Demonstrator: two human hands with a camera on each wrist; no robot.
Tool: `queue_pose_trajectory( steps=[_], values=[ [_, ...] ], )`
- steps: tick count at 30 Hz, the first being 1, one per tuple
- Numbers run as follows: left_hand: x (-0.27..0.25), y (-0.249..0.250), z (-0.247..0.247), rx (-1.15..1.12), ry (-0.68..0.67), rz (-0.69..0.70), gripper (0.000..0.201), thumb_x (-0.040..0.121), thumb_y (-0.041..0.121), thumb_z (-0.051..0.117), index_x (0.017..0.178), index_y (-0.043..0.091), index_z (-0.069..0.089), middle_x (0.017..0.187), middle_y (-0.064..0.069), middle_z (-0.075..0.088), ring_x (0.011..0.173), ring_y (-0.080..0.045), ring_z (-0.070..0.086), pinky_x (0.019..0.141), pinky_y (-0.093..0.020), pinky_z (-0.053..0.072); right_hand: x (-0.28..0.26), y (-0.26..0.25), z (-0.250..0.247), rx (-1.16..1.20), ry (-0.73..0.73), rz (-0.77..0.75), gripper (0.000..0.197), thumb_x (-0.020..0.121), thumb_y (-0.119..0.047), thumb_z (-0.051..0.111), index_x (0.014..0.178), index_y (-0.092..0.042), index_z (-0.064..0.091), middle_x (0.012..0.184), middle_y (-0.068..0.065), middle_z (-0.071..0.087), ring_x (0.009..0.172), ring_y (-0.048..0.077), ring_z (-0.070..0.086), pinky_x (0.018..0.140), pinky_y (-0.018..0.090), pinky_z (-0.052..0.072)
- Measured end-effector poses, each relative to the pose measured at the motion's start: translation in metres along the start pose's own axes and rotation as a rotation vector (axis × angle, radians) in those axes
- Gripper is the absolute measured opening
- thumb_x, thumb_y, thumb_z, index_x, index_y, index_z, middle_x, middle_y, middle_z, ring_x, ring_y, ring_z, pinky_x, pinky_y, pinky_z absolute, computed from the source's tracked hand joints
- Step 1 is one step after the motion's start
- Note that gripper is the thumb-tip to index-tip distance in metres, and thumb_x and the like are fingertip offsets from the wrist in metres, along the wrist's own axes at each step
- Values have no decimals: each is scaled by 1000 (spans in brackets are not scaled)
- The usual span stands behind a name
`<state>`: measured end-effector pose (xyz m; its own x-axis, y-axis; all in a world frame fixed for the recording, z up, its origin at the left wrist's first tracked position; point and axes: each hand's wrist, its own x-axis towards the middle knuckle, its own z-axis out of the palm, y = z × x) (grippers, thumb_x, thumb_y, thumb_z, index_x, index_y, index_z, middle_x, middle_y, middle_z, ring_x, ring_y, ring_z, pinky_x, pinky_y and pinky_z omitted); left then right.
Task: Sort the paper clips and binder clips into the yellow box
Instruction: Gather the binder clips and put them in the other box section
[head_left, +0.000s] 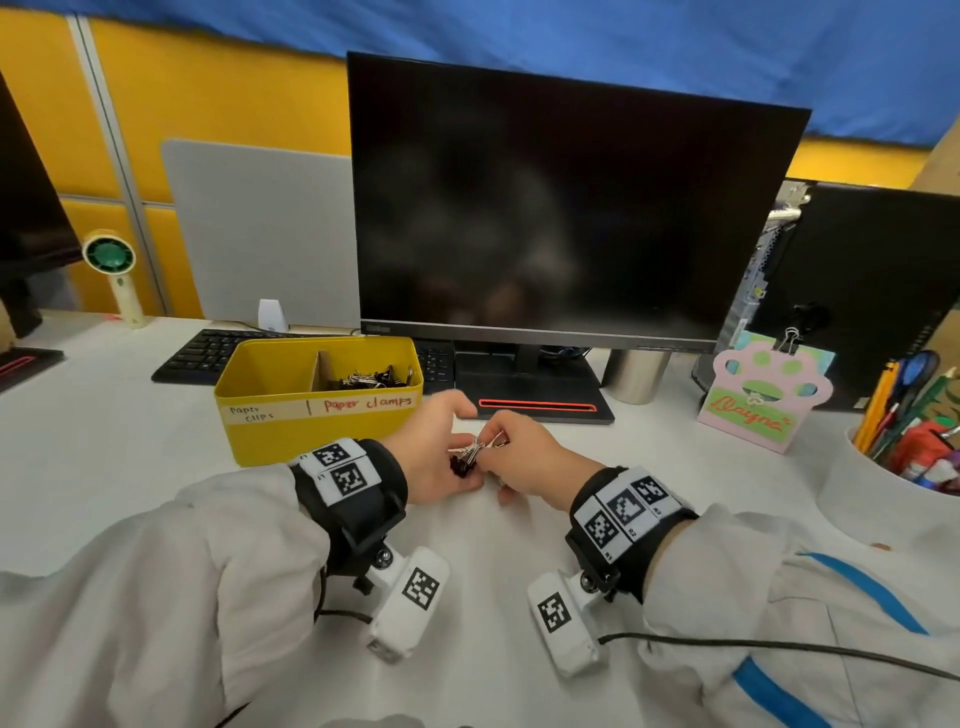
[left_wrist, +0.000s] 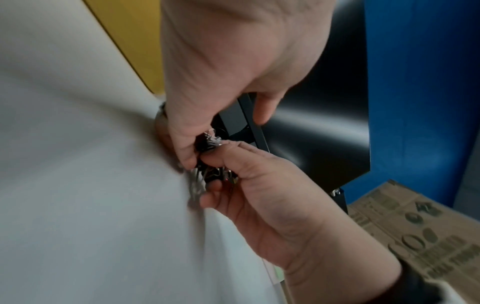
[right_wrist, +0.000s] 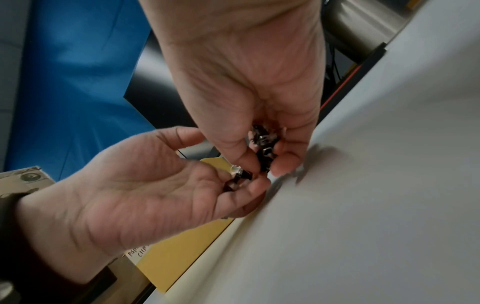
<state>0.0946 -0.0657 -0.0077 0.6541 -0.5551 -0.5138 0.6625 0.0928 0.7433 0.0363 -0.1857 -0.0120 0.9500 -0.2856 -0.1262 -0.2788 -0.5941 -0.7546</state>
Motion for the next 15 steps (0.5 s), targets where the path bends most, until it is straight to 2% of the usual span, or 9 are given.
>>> queue_pose_trajectory(
  steps=[2,4,5,7,9,11,13,14,15],
  values=[
    [3,3,-1,-100,-11,-51,65,84,48,65,134,11,44,128,-17,57,106,-36,63,92,-49,54,0,-9,-4,-5,25,-62,6,92,-10,59,94,-16,60,87,6,64,58,18,63,58,34,56],
    [1,4,1,-169,-38,-89,73,88,63,57,136,9,48,124,-19,59,99,-36,65,88,-49,56,0,-21,-8,23,5,-119,10,89,-8,64,91,-17,64,91,6,66,65,20,65,66,40,60],
    [0,4,2,-210,-46,-91,73,90,66,53,135,9,50,123,-20,60,94,-36,65,88,-49,56,0,-28,-12,34,-22,-144,11,88,-8,67,91,-18,65,90,7,67,62,19,65,66,40,60],
    [-2,3,3,-283,-67,-59,66,94,65,46,132,11,55,125,-21,59,95,-37,65,90,-54,56,-3,-41,-20,52,-81,-188,13,86,-9,74,96,-15,69,86,5,68,54,16,62,61,37,58],
    [-2,3,1,-331,-91,-21,56,99,55,44,131,12,59,120,-20,63,97,-37,68,82,-53,59,-5,-51,-30,72,-131,-234,13,86,-12,75,100,-13,73,87,6,70,60,14,63,60,34,57],
    [-3,3,-1,-352,-99,19,48,100,43,44,129,9,61,111,-18,69,95,-35,71,81,-49,61,-6,-56,-38,80,-157,-279,13,92,-8,66,97,-15,76,96,10,74,73,15,66,68,38,59],
    [-2,6,-3,-374,-92,48,43,100,34,48,128,3,60,102,-21,72,92,-35,73,82,-47,60,-4,-54,-42,84,-135,-305,22,93,3,59,97,-12,75,100,13,74,77,16,69,73,39,60],
    [-3,8,-3,-377,-90,49,41,100,31,51,125,0,60,98,-22,73,87,-34,74,75,-44,62,-2,-52,-43,87,-101,-316,22,91,7,60,97,-9,74,98,15,74,75,17,69,71,37,60],
    [-3,10,-4,-349,-81,32,39,99,31,53,121,-1,61,96,-21,72,79,-29,74,62,-36,61,-1,-49,-43,97,-56,-324,19,88,8,63,97,-6,73,94,18,74,72,18,69,68,35,60]
  ],
)
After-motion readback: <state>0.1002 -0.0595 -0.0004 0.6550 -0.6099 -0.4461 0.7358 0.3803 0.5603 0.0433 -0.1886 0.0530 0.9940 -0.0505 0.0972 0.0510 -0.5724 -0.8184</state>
